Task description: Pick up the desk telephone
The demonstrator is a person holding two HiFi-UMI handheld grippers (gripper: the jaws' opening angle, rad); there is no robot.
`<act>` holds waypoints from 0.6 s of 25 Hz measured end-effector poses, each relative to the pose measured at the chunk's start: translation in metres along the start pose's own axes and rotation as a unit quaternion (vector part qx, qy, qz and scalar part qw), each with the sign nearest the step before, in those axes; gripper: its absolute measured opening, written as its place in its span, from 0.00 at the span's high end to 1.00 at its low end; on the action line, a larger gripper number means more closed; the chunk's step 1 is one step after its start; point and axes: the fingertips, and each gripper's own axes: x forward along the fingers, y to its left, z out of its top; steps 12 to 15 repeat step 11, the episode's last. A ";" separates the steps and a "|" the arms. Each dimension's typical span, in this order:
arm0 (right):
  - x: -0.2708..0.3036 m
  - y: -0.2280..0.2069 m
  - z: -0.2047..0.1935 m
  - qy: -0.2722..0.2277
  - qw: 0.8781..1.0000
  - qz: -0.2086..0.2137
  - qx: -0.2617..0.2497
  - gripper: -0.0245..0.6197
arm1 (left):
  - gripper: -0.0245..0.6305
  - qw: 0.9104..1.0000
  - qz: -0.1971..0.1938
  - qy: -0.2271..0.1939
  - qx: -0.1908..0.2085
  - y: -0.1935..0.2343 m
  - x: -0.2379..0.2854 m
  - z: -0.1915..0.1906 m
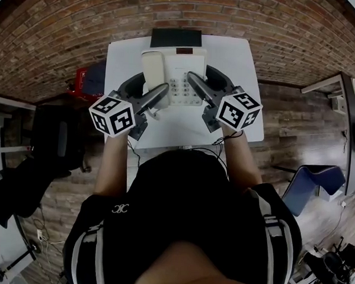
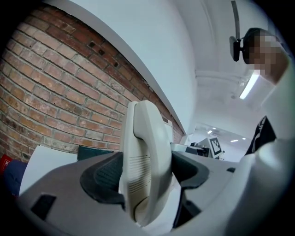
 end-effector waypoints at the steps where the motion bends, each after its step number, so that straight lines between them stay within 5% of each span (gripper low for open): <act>1: 0.000 0.000 0.000 -0.001 1.000 0.000 0.001 0.63 | 0.45 1.000 -0.001 -0.001 -0.001 0.000 0.000 0.000; 15: -0.010 0.000 -0.004 0.000 1.000 -0.006 0.000 0.63 | 0.46 1.000 -0.001 0.012 0.006 -0.007 0.002 -0.006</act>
